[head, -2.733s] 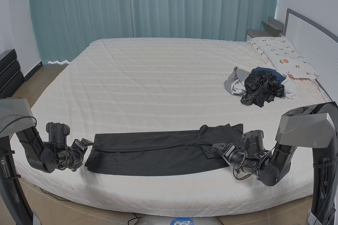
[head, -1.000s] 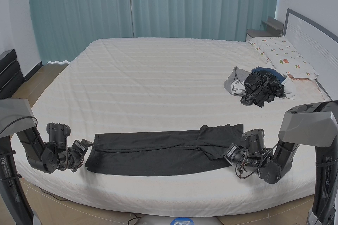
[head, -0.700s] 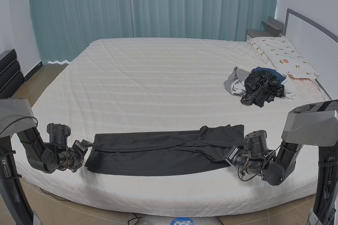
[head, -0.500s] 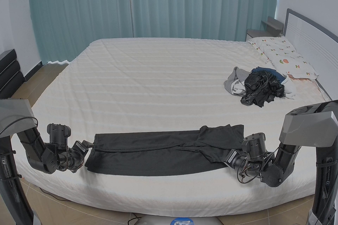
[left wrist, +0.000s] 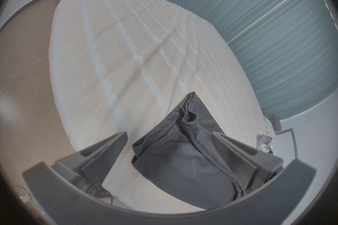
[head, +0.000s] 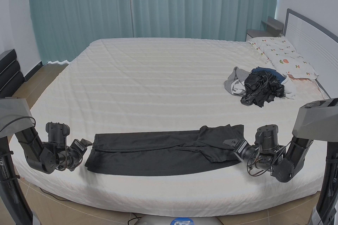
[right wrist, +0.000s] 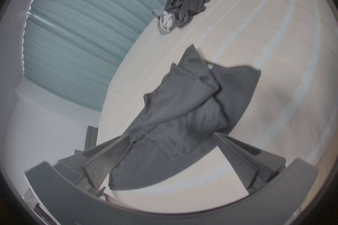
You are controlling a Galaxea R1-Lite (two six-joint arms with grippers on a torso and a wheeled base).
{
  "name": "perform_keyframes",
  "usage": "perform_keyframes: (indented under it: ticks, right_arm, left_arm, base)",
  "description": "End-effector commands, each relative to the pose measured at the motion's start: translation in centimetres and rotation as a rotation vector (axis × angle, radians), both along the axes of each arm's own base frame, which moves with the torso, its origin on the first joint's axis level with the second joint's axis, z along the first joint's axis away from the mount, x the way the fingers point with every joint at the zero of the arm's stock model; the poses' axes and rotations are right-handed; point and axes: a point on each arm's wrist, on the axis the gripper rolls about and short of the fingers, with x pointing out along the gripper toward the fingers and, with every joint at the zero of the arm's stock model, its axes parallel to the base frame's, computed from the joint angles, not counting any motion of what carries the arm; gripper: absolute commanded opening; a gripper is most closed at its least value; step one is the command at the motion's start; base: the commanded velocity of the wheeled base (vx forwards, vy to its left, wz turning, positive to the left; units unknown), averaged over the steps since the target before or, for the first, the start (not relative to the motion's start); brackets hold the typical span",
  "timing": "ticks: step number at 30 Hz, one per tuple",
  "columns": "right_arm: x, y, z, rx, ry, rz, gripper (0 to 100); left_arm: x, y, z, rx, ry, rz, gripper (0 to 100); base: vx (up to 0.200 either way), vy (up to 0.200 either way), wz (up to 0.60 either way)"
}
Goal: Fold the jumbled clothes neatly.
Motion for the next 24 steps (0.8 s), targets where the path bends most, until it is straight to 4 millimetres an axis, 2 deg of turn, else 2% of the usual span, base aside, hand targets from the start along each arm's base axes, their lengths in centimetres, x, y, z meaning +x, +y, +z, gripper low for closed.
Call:
perform_keyframes:
  ticks: [1, 7, 12, 14, 18, 20, 24]
  right_arm:
    - [1.0, -2.6, 1.5, 0.042, -0.045, -0.056, 100]
    - [1.5, -3.6, 1.9, 0.069, -0.082, -0.096, 100]
    - [1.7, -4.2, 1.7, 0.079, -0.084, -0.108, 100]
    - [1.8, -4.3, 1.5, 0.082, -0.077, -0.106, 100]
    - [1.8, -4.3, 1.4, 0.085, -0.075, -0.106, 100]
    - [1.8, -4.1, 1.4, 0.085, -0.073, -0.100, 100]
    - [1.6, -4.0, 1.3, 0.084, -0.066, -0.096, 100]
  left_arm:
    - [-0.1, 0.0, 0.8, 0.005, -0.027, 0.005, 100]
    - [0.0, -0.3, 1.2, 0.008, -0.054, -0.007, 100]
    - [-0.9, -1.0, 0.5, 0.053, -0.022, -0.061, 100]
    - [-1.7, -1.0, 0.2, 0.073, -0.024, -0.094, 100]
    - [-1.9, -1.5, -0.2, 0.121, -0.078, -0.139, 100]
    - [-2.4, -1.8, -1.1, 0.161, -0.100, -0.138, 100]
    - [-3.1, -2.0, -0.6, 0.144, -0.166, -0.152, 100]
  base:
    - [0.000, 0.000, 0.00]
    - [0.000, 0.000, 0.00]
    - [0.000, 0.000, 0.00]
    - [0.200, 0.200, 0.00]
    - [0.200, 0.200, 0.00]
    - [0.000, 0.000, 0.00]
    - [0.000, 0.000, 0.00]
